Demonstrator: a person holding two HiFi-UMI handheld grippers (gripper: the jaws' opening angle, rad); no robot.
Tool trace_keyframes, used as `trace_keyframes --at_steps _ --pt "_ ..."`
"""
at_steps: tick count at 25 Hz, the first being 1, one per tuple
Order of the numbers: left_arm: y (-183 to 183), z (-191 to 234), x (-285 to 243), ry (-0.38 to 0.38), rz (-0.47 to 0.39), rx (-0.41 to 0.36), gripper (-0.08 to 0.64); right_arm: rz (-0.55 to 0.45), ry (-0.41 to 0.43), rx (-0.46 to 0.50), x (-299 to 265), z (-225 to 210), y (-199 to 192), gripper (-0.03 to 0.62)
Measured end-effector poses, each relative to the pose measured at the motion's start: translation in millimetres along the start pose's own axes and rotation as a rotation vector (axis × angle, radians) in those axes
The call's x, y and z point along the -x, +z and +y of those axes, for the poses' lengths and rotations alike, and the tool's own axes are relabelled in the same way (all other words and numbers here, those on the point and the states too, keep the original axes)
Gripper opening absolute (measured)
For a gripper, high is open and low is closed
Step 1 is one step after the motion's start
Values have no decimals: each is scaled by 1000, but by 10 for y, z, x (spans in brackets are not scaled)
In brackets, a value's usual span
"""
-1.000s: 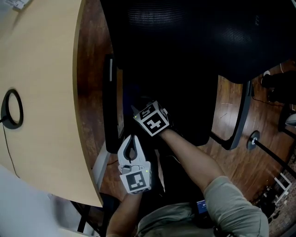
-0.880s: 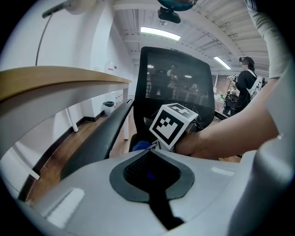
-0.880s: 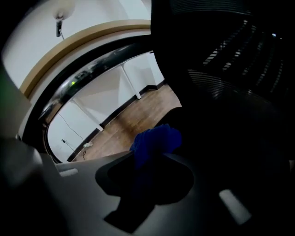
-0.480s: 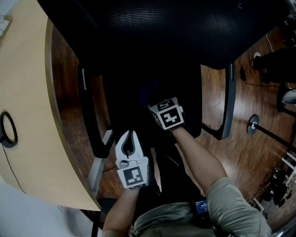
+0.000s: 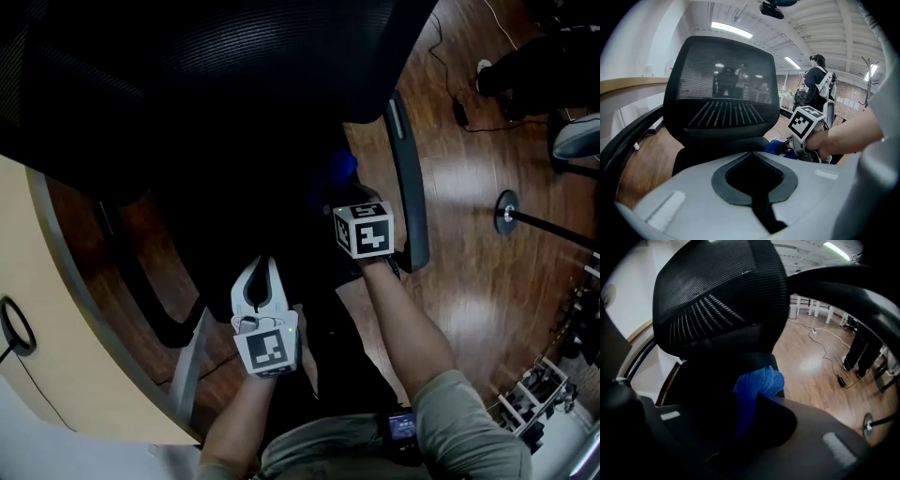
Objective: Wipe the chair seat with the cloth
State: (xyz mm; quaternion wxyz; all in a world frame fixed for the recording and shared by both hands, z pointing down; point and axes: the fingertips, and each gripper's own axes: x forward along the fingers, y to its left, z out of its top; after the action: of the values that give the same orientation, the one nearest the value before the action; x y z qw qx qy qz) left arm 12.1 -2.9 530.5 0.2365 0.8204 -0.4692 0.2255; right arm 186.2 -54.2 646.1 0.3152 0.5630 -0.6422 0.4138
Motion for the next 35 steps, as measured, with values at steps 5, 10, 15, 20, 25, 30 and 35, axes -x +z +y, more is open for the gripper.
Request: trace_keyframes --at_steps 5,10,15,20,25,30,35 --pt "-92 -268 -189 -63 7 -37 5 11 -86 -84 58 -340 -322 92" --pt "-134 -408 -230 -77 22 -49 5 69 -114 -99 2 -457 -584 92" --pt "-282 -281 -184 -34 43 -38 5 59 -137 -75 33 -445 -509 92" --pt "-367 76 103 47 51 12 5 -28 -50 62 133 210 -92 94" --pt "-546 523 456 122 64 53 5 -84 216 254 90 1507 45 95" --pt "-719 963 845 178 76 90 5 -57 406 404 -6 2682 -102 98" --pt "-959 1081 1194 155 98 96 5 -5 549 506 -91 3529 -475 97"
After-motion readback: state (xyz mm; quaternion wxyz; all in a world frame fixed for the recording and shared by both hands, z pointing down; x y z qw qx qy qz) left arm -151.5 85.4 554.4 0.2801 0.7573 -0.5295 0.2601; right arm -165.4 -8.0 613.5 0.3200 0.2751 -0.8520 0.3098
